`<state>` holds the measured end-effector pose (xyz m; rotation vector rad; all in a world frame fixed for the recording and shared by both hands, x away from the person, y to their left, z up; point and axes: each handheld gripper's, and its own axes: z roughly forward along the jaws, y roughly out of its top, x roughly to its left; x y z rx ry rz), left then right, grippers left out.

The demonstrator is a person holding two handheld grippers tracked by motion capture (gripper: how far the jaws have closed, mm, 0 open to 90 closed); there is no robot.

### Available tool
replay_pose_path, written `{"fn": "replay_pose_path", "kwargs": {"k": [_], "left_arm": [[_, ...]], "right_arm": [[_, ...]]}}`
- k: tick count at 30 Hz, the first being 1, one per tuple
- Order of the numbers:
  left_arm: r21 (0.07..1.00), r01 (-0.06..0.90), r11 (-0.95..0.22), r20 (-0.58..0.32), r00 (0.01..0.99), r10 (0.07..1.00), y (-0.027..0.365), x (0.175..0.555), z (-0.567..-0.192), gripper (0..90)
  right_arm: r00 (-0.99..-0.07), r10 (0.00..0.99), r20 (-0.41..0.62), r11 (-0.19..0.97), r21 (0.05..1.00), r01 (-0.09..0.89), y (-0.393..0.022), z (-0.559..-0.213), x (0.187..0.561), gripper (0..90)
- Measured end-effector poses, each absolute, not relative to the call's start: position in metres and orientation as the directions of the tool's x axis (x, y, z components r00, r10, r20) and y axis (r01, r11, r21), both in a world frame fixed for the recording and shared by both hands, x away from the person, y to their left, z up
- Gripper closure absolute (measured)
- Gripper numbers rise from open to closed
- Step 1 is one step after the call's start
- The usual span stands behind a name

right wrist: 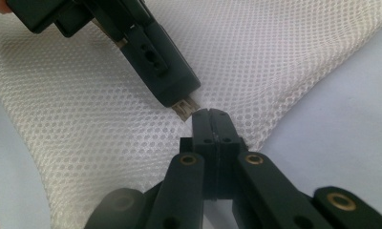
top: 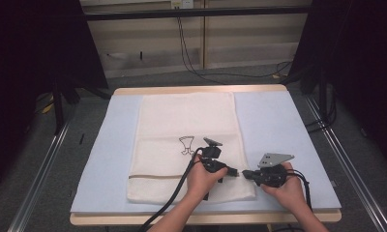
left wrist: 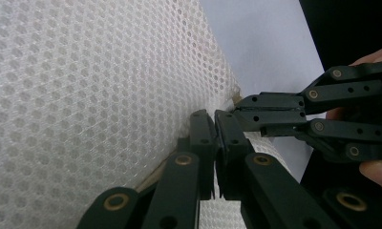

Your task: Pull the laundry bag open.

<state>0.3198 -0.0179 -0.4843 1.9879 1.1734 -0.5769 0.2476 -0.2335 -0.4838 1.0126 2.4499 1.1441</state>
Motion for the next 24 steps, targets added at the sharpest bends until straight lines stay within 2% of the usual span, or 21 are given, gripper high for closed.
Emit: {"fn": "replay_pose_path", "kwargs": {"k": [24], "left_arm": [[0.317, 0.905, -0.284, -0.711, 0.425, 0.560, 0.002, 0.326, -0.475, 87.6]], "right_arm": [[-0.728, 0.683, 0.060, 0.452, 0.749, 0.485, -0.234, -0.484, 0.248, 90.0]]}}
